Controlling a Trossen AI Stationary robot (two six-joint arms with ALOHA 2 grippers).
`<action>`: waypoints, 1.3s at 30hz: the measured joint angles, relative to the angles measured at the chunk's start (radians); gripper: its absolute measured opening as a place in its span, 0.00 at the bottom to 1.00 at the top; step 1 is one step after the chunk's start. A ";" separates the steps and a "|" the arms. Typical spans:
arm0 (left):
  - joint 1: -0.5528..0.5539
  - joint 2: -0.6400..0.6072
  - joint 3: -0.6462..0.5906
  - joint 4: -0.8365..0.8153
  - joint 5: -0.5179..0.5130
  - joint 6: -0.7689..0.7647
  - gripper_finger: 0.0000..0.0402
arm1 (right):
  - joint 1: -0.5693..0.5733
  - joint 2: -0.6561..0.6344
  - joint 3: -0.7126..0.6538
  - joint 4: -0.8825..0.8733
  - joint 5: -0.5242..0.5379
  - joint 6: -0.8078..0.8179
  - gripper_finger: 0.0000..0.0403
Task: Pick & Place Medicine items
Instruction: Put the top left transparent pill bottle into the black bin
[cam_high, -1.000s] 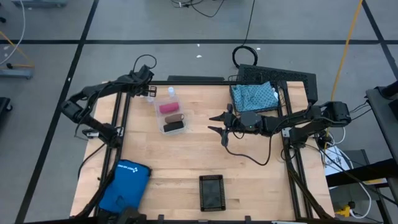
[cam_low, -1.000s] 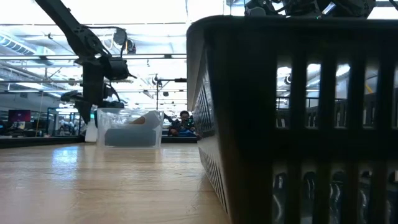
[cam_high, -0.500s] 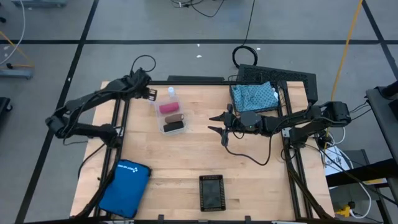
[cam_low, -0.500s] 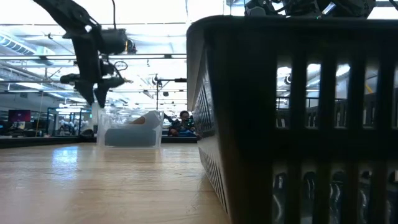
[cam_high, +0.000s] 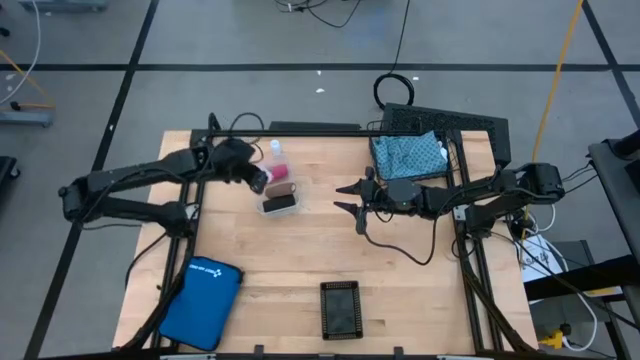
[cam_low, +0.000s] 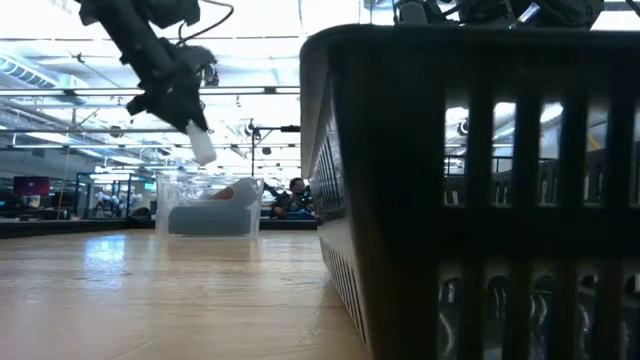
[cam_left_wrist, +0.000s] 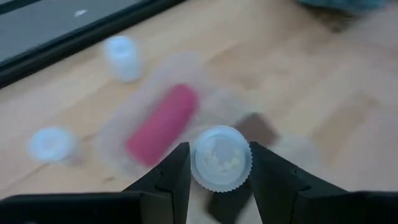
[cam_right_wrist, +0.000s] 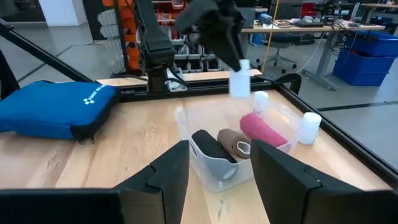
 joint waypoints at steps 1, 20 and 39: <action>-0.033 0.007 0.007 0.013 0.000 -0.001 0.34 | 0.000 0.000 0.000 0.002 -0.003 0.000 0.40; -0.380 0.394 0.455 0.053 0.028 0.300 0.34 | 0.000 0.131 0.125 0.031 -0.112 0.093 0.67; -0.421 0.414 0.501 0.092 0.051 0.340 0.34 | 0.005 0.138 0.129 0.063 -0.178 0.077 0.58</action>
